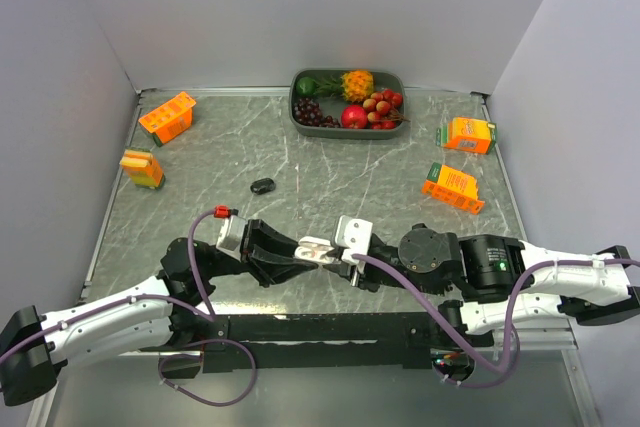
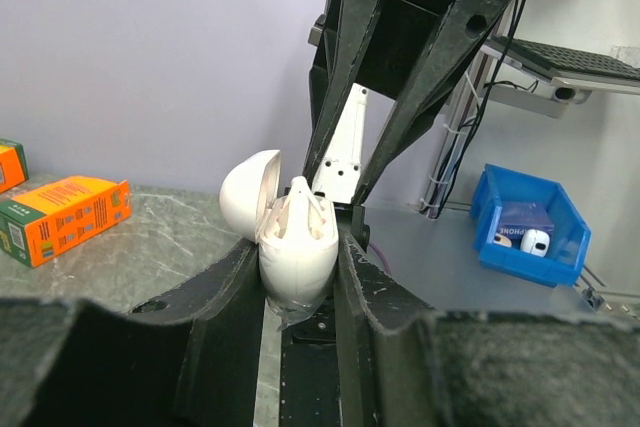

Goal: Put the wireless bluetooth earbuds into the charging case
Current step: Adjust the earbud with the charging case.

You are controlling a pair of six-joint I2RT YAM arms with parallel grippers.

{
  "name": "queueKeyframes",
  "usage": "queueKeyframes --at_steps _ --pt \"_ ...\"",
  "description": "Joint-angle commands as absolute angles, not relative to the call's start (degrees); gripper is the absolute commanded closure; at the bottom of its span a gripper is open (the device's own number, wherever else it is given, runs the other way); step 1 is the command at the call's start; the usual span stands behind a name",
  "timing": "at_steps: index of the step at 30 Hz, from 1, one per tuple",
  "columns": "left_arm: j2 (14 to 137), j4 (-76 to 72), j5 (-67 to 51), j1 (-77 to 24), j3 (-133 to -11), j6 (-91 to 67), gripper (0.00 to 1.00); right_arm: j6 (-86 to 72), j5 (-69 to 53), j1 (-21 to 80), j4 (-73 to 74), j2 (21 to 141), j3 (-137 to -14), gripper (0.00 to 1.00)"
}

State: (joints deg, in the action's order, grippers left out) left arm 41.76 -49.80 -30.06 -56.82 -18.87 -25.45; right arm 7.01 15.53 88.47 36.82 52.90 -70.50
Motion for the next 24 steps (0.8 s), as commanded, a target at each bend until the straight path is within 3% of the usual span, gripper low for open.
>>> queueKeyframes --at_steps 1,7,21,24 --pt "41.31 -51.33 -30.41 -56.95 -19.42 -24.26 0.99 6.68 18.28 87.8 35.59 52.47 -72.68 0.66" --pt "41.48 -51.5 -30.94 -56.87 -19.42 -23.82 0.99 6.59 19.86 86.93 35.5 52.91 -72.77 0.66" --pt "40.61 -52.47 -30.15 -56.95 -19.07 -23.91 0.99 5.98 16.44 85.78 36.74 55.11 -72.6 0.8" --pt "40.43 -52.12 -29.8 -56.95 -18.9 -23.73 0.99 5.98 15.65 85.69 37.09 55.2 -72.69 0.89"
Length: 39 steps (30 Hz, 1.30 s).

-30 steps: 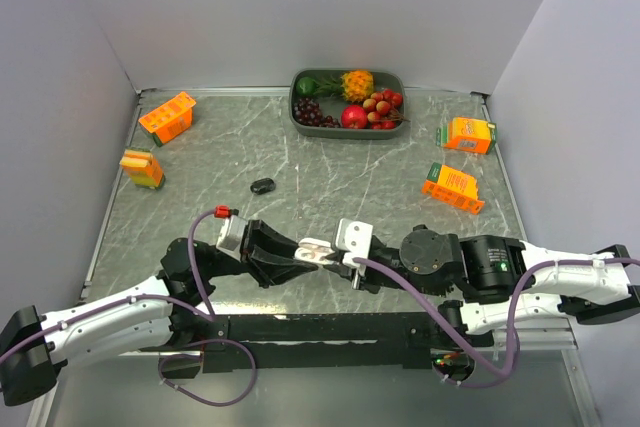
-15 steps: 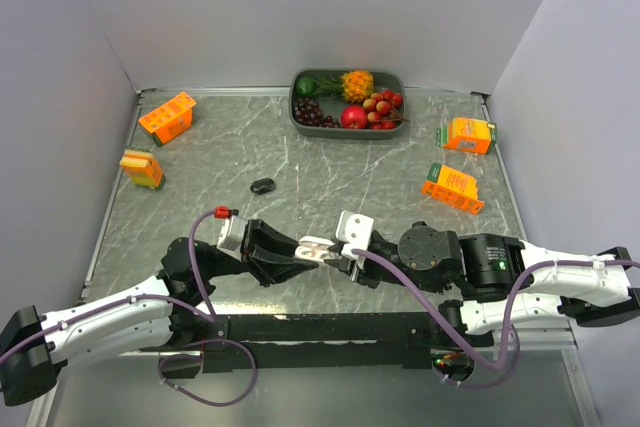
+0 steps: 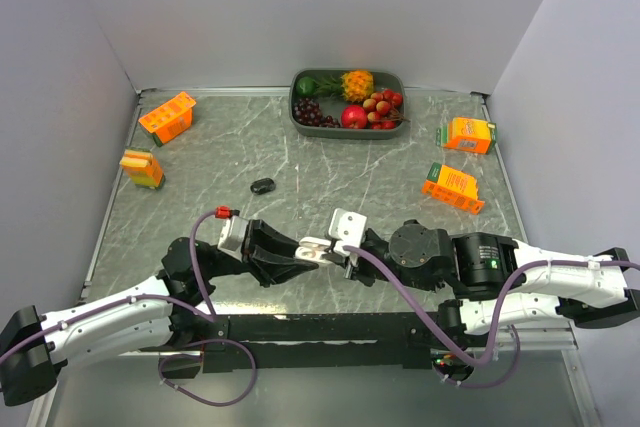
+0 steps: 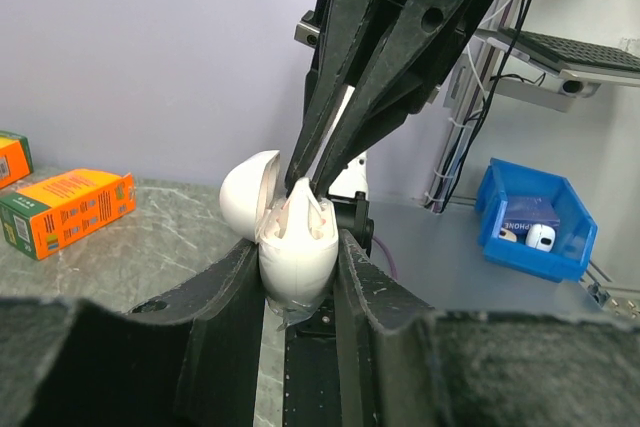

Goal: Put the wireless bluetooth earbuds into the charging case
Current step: Adjust the earbud with the charging case.

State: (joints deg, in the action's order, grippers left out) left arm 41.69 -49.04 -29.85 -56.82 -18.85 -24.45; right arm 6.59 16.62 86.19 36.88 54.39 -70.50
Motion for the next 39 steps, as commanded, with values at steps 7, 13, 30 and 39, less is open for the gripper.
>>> queueKeyframes --at_steps 7,13,30,39 --pt "40.25 -51.24 -28.92 -56.95 -18.54 -23.91 0.99 6.24 15.82 85.69 36.04 53.79 -72.07 1.0" --pt "40.43 -50.71 -28.48 -56.95 -18.46 -24.08 0.99 6.59 17.57 85.69 33.58 51.42 -70.58 1.0" --pt "41.05 -52.64 -25.58 -56.95 -18.11 -25.92 0.99 5.98 19.95 85.69 26.37 46.5 -65.22 1.0" --pt "41.13 -53.0 -25.05 -56.95 -18.19 -25.93 0.99 5.45 21.45 85.87 22.33 44.47 -62.23 1.0"
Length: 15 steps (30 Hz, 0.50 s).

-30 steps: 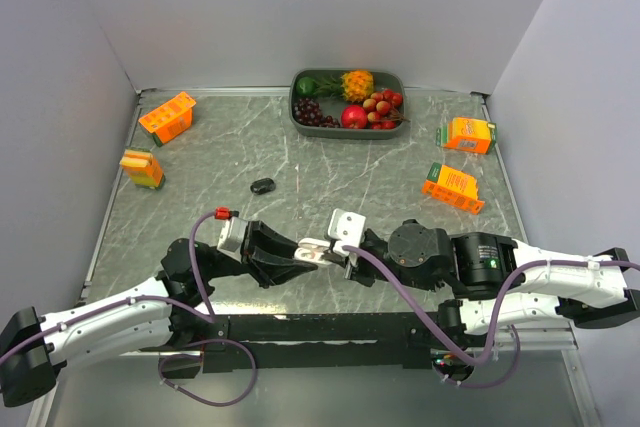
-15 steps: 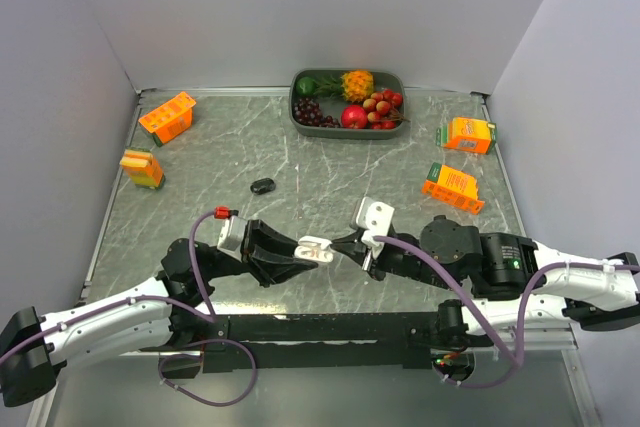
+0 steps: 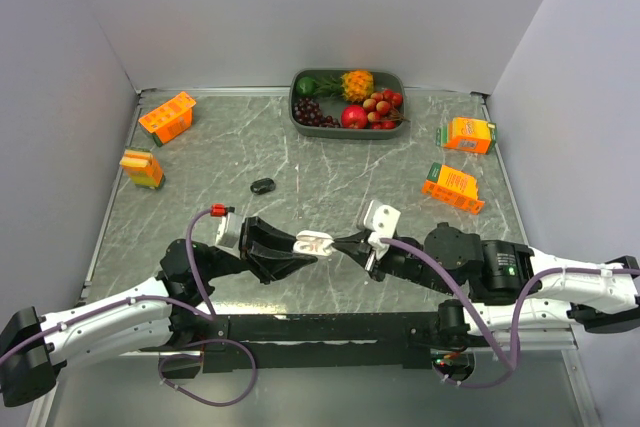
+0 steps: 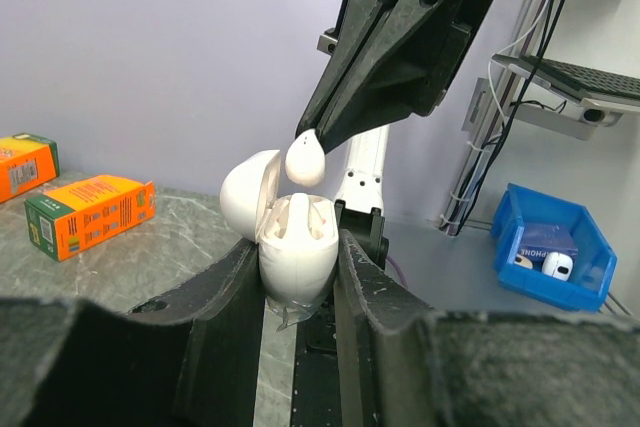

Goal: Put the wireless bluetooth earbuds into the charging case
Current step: Adjust the earbud with the charging case.

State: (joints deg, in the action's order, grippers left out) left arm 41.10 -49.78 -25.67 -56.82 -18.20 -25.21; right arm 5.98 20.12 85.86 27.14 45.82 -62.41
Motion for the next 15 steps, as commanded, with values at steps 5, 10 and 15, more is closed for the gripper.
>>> queueKeyframes --at_steps 5,10,15 --pt "41.22 -53.0 -25.05 -56.95 -18.28 -25.93 0.99 5.36 21.18 85.87 21.36 44.3 -61.7 1.0" --pt "41.13 -52.82 -25.05 -56.87 -18.28 -25.93 0.99 5.19 20.13 85.87 20.83 45.09 -61.61 1.0" --pt "40.96 -52.73 -25.14 -56.87 -18.46 -25.75 0.99 5.18 18.64 85.96 21.18 45.79 -61.61 1.0"
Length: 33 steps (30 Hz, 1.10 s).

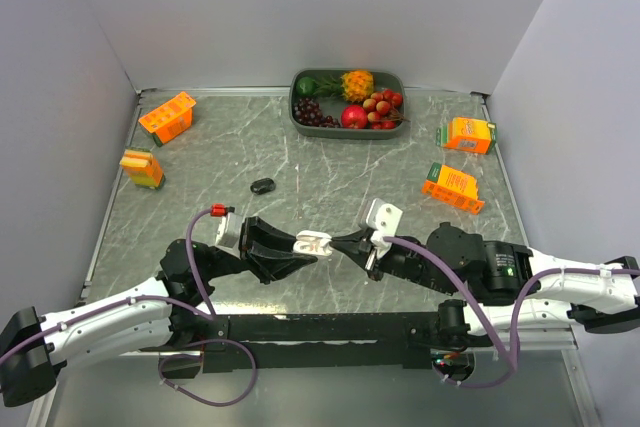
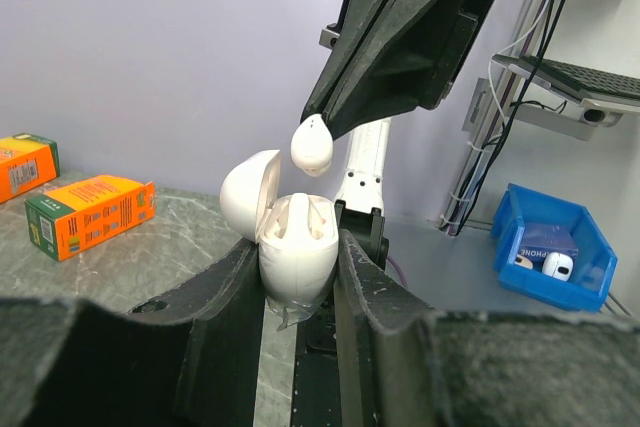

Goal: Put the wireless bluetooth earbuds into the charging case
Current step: Adjust the earbud with the charging case.

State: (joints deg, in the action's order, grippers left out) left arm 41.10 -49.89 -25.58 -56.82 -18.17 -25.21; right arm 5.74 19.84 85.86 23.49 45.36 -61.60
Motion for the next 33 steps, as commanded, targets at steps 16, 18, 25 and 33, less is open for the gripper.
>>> queueKeyframes --at_steps 16,18,25,33 --pt "40.52 -53.17 -25.84 -56.87 -18.54 -25.84 0.99 7.21 17.58 86.22 22.59 46.23 -60.73 1.0" --pt "40.52 -53.26 -26.19 -56.87 -18.54 -25.84 0.99 7.82 17.84 86.22 23.02 46.14 -60.47 1.0" --pt "40.78 -54.05 -27.25 -56.87 -18.46 -25.93 0.99 9.4 18.37 86.13 23.99 46.32 -60.12 1.0" --pt "40.87 -54.84 -27.68 -56.95 -18.37 -25.93 0.99 10.11 17.84 86.13 24.34 46.41 -59.68 1.0"
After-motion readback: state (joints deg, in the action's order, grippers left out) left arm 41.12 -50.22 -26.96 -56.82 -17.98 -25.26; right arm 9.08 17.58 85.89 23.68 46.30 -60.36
